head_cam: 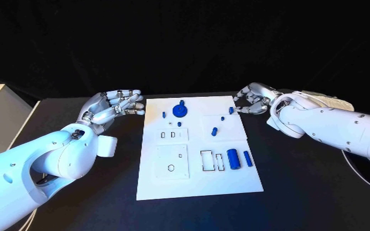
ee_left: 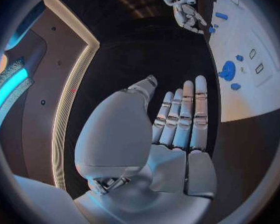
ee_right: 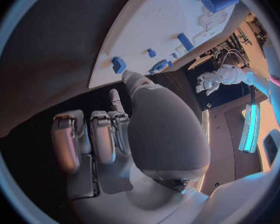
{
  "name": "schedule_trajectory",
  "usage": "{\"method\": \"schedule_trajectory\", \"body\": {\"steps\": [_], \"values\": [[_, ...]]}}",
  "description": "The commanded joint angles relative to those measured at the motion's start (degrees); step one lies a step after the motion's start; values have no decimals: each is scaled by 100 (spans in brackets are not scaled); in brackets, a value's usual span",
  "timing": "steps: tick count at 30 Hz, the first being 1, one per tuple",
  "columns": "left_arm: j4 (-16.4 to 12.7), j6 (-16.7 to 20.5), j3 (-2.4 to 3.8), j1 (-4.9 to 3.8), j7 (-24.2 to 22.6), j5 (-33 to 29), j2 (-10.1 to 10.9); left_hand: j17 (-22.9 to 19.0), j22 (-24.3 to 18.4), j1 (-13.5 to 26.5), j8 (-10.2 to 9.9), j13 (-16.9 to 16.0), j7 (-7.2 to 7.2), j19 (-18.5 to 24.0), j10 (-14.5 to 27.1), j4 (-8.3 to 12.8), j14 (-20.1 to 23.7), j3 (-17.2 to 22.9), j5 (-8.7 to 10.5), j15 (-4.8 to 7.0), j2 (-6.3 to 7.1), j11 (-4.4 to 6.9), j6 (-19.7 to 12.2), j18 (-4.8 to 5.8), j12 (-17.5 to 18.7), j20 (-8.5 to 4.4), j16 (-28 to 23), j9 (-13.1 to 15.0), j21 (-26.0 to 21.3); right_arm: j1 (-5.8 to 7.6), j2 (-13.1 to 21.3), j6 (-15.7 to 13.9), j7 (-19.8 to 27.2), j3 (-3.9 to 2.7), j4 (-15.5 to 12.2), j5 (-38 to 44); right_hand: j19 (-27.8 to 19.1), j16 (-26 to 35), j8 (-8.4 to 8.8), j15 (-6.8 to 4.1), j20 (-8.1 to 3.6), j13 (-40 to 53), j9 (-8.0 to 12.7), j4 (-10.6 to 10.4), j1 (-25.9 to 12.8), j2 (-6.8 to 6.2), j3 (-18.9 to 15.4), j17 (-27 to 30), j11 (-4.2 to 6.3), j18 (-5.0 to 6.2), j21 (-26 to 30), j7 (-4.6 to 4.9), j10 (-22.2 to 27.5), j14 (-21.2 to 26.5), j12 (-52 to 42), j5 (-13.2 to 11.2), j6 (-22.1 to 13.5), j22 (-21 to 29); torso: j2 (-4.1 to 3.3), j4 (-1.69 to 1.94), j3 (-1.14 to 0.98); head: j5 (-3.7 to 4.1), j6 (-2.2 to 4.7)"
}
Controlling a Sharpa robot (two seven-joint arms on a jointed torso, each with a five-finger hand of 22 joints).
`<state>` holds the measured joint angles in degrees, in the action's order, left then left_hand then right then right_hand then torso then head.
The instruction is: Assemble the parts on the task board
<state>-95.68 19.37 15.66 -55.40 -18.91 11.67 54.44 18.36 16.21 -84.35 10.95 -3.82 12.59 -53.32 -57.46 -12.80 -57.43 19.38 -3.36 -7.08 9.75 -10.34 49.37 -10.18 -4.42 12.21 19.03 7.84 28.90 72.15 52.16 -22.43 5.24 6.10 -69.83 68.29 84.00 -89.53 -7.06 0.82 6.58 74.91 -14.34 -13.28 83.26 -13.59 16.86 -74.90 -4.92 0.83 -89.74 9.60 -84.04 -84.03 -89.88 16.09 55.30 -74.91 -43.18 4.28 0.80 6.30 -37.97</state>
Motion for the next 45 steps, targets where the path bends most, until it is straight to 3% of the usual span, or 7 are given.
{"method": "schedule_trajectory", "body": {"steps": [1, 20, 25, 45], "values": [[-7, -106, 5, 2, -37, 18, -12, 6, 6, -7, -37, -4, 78, 56, -28, 49, 28, 1, 32, -1, -42, 8, 34, 7, 32, 2, 39, -6, 19, -32, -62, 277, -9, 7, 64, 141, 595, -19, 12, -29, -22, 1509, 10, 5, -3, -59, -7, -1388, 9, -80, -17, 3, -596, -570, -12, -30, -41, -1500, -1, 2, 2, -14, -22], [-14, -88, 5, 3, -37, 27, 4, 6, 6, -7, -37, -4, 78, 56, -28, 49, 28, 1, 32, -1, -42, 8, 34, 7, 32, 2, 39, -6, 19, -113, -235, 384, -82, 15, 177, 207, 600, -21, -7, -25, -17, 1509, 10, -9, 9, -11, 17, -1399, 8, -83, -26, 1, -596, -572, -12, 29, -4, -1509, 1, -8, 6, -28, -64], [-14, -85, 5, 3, -36, 28, 8, 6, 6, -7, -37, -4, 78, 56, -28, 49, 28, 1, 32, -1, -42, 8, 34, 7, 32, 2, 39, -6, 19, -118, -265, 370, -120, 15, 219, 214, 600, -25, -63, -40, -25, 1509, 1, -35, 21, 95, 114, -1414, 26, -83, -26, -20, -596, -575, -12, 75, 104, -1509, 3, 0, 8, -24, -68], [-17, -85, 5, 3, -29, 29, 18, 23, 25, -11, -38, -3, 77, 79, -36, 63, 33, 9, 32, 0, -43, 9, 40, 5, 34, 2, 44, -7, 46, -121, -389, 282, -161, 15, 316, 225, 600, -30, -168, -108, -79, 1509, -10, -4, 36, 252, 407, -1439, 83, -83, -26, -90, -596, -581, -12, 48, 285, -1509, -4, -10, 2, -42, -80]]}}
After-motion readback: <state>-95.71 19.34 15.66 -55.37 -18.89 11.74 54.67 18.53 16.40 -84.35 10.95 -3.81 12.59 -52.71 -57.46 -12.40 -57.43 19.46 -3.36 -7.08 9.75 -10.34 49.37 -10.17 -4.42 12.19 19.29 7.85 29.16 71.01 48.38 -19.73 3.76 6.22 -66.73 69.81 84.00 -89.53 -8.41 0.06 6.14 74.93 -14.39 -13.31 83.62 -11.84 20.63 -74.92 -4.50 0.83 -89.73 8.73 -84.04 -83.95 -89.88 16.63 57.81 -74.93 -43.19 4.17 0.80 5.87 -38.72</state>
